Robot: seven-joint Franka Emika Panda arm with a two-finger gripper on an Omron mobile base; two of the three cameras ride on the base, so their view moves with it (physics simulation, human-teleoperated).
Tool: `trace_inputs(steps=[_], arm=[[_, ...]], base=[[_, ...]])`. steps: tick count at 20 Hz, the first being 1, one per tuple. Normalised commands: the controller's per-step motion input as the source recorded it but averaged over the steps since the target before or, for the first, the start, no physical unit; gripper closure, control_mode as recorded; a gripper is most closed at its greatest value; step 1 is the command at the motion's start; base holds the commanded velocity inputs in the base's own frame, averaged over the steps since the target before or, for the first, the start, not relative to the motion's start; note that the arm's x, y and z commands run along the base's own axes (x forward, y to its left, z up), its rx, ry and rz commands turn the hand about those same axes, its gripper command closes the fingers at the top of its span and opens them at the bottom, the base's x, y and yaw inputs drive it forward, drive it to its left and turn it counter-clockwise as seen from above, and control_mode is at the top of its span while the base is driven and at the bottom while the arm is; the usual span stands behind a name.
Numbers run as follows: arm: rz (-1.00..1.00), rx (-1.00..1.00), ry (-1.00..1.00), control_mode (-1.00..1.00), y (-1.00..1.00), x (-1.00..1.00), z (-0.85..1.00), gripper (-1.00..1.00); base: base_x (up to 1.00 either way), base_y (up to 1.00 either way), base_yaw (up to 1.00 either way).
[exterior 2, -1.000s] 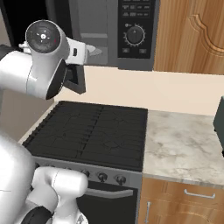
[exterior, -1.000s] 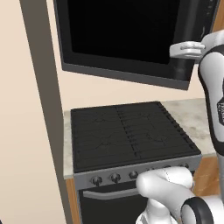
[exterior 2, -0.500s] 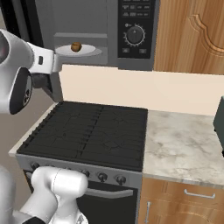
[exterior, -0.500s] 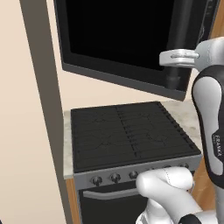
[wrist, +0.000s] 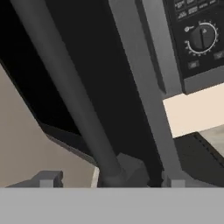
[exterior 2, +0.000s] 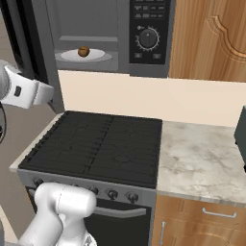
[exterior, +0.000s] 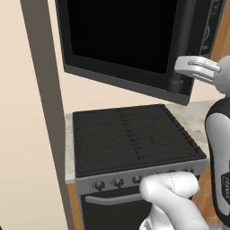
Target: Retrieve the reheated potato from the microwave, then place the potato, cheese, and condiment on the cutting board.
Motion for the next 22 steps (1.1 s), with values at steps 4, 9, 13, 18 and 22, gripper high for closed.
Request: trace_inputs(steps=[4,9,13,18,22], arm=[[-0.11,0.34,0.00,-1.00,-0.63,-0.33,0.07,-1.00],[0.01,0.57,0.00,-1.00,-0.62,-0.08,0.03,-1.00],[0.00,0.57,0.01,-1.00,-0.52,0.09,0.00,-1.00],[0.00,0.57,0.07,-1.00,-0.31,0.36,-0.02,-1.00],[0.02,0.44,0.10,-1.00,-0.01,0.65,-0.10,-1.00]], base=[[0.00,0.00,0.00],[0.00,0.00,0.00],[0.00,0.00,0.00],[0.00,0.00,0.00],[0.00,0.00,0.00]])
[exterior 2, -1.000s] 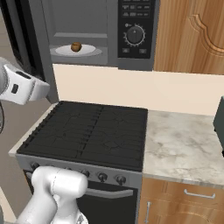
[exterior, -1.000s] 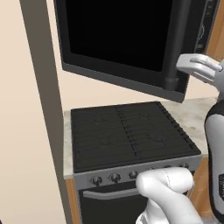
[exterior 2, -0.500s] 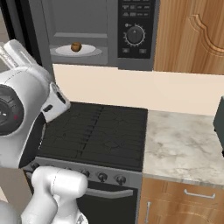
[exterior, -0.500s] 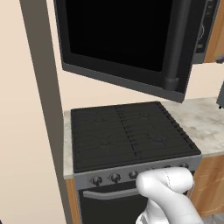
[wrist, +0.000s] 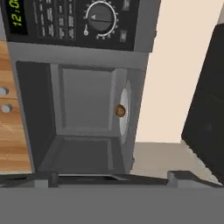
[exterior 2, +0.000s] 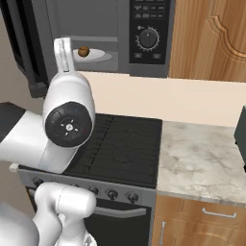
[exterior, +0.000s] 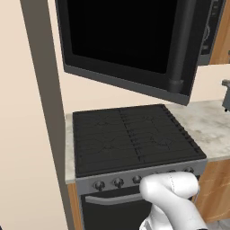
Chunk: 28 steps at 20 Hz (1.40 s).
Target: Retrieve the reheated potato from the microwave, then place the potato, cheese, and condiment on the cutting board.
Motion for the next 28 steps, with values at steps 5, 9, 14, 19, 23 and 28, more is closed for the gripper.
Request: trace_inputs(steps=[5,9,14,19,23,28], arm=[[0.17,0.26,0.05,-1.00,0.03,0.72,-0.12,-1.00],[0.25,0.02,-0.08,-1.00,0.12,0.40,-0.05,-1.00],[0.25,0.00,-0.08,-1.00,0.20,0.51,-0.07,-1.00],[0.20,0.00,-0.03,-1.00,0.27,0.44,0.00,-1.00],[0.14,-0.03,-0.04,-1.00,0.38,0.16,0.00,-1.00],[0.22,-0.08,-0.07,-1.00,0.44,-0.12,0.06,-1.00]], base=[[0.00,0.00,0.00],[0.00,0.00,0.00],[0.00,0.00,0.00],[0.00,0.00,0.00],[0.00,0.00,0.00],[0.00,0.00,0.00]])
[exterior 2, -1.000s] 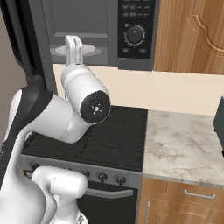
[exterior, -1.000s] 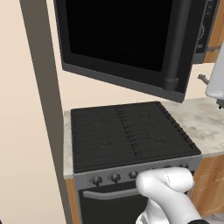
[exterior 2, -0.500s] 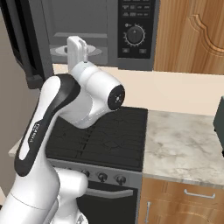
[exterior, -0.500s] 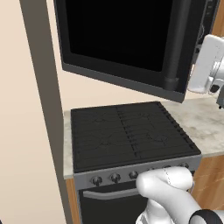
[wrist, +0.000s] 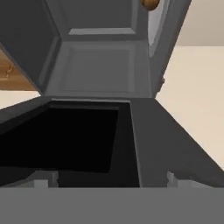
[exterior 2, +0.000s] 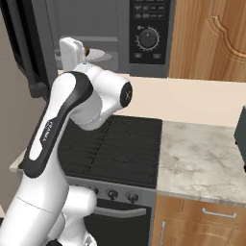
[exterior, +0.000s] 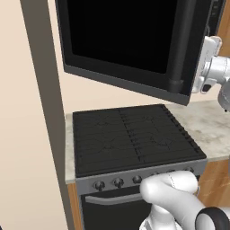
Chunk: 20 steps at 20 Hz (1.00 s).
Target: Retrieve the reheated potato from the microwave, then place the potato, cheese, and condiment on the cutting board.
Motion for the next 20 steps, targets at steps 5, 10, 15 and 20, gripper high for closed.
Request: trace_inputs(steps=[5,10,15,20], arm=[[0.28,-0.11,-0.05,-1.00,0.45,-0.38,0.10,-1.00],[0.29,-0.07,0.00,-1.00,0.45,-0.49,0.11,-1.00],[0.25,-0.10,-0.03,-1.00,0.60,-0.50,0.04,-1.00],[0.07,-0.14,-0.15,-1.00,0.75,-0.33,0.00,-1.00]], base=[[0.00,0.00,0.00],[0.00,0.00,0.00],[0.00,0.00,0.00],[0.00,0.00,0.00]])
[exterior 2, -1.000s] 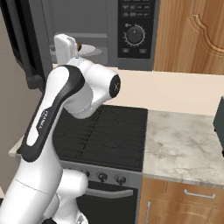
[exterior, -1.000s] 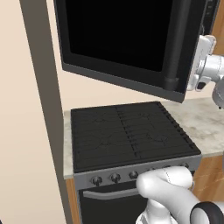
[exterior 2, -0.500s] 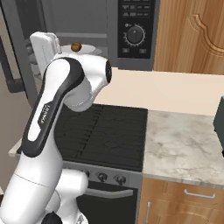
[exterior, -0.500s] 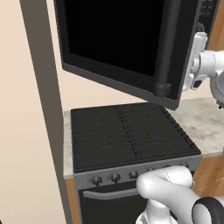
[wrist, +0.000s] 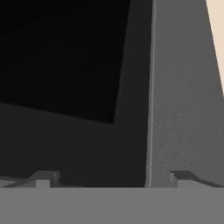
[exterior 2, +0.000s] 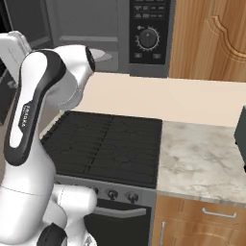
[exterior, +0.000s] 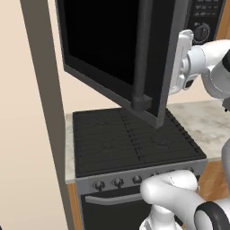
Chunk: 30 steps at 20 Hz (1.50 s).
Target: Retrieve the reheated potato from the microwave, then place the potato, cheese, and condiment on the cutting board.
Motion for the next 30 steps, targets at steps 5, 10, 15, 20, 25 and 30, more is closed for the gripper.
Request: trace_inputs(steps=[5,10,15,20,25,30], arm=[[0.00,-0.14,-0.21,-1.00,0.75,-0.17,0.00,-1.00],[-0.04,-0.11,-0.24,-1.00,0.63,-0.04,0.00,-1.00],[-0.11,-0.07,-0.19,-1.00,0.49,0.00,0.00,-1.00],[-0.12,-0.03,-0.17,-1.00,0.15,0.00,0.00,-1.00],[-0.10,-0.17,-0.24,-1.00,-0.50,0.00,0.03,-1.00],[-0.09,-0.23,-0.28,-1.00,-0.62,0.01,0.00,-1.00]], base=[[0.00,0.00,0.00],[0.00,0.00,0.00],[0.00,0.00,0.00],[0.00,0.00,0.00],[0.00,0.00,0.00],[0.00,0.00,0.00]])
